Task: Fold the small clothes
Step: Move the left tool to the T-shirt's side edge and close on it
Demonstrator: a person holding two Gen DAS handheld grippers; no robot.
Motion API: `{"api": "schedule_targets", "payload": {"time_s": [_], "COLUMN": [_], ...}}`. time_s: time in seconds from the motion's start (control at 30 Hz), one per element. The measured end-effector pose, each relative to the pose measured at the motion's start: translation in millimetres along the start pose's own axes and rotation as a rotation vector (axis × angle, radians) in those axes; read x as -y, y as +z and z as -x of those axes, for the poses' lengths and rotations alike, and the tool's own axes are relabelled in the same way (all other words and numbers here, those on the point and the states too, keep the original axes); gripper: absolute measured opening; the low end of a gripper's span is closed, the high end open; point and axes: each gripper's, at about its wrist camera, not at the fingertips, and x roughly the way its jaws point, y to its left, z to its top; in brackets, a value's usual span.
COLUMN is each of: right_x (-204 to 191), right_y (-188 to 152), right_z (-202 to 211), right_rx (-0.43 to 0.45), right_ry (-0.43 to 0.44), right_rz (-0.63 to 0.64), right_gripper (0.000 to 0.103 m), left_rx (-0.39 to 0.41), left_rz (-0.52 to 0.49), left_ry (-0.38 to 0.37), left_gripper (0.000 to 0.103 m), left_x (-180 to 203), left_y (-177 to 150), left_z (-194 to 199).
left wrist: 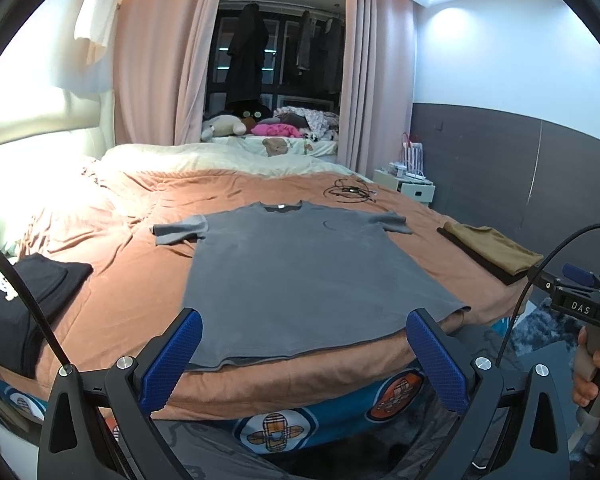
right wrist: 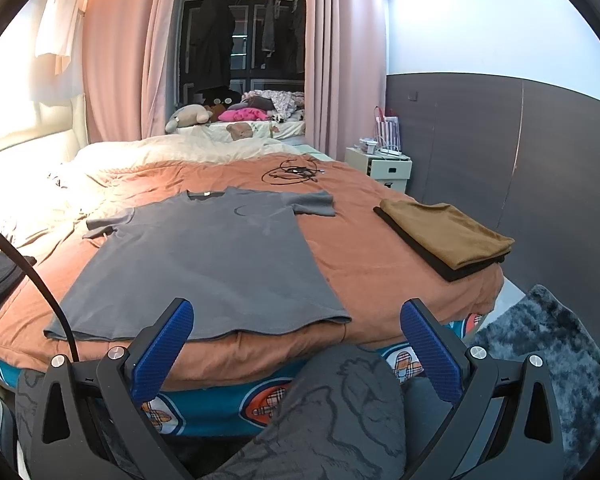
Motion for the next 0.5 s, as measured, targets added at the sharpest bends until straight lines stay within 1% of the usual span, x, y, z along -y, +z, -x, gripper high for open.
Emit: {"api": "schedule_targets", "payload": {"time_s": [0.23,0.33,0.5], "right_x": [-5,-8,-16], "right_y": [18,31,52], "right_z": [-39,-60,-98], "right_rx": [-0.036,-0.048,-0.083], "right_ry": [0.04,0.056,0.098], "right_rz": [0.007,0.014,0.04], "right_gripper": [0.103,0.103,0.103], "left_rx": [-0.032,-0.053,-0.096], "left_rz": [0.017,0.035,0.077], "left_ry": [0.016,0.029,0.072], "left_gripper": [0.103,0.103,0.102], "left_x": [-17,-32,-62], "left_y": [11,19,32], "left_z": [-36,-56,-99]}}
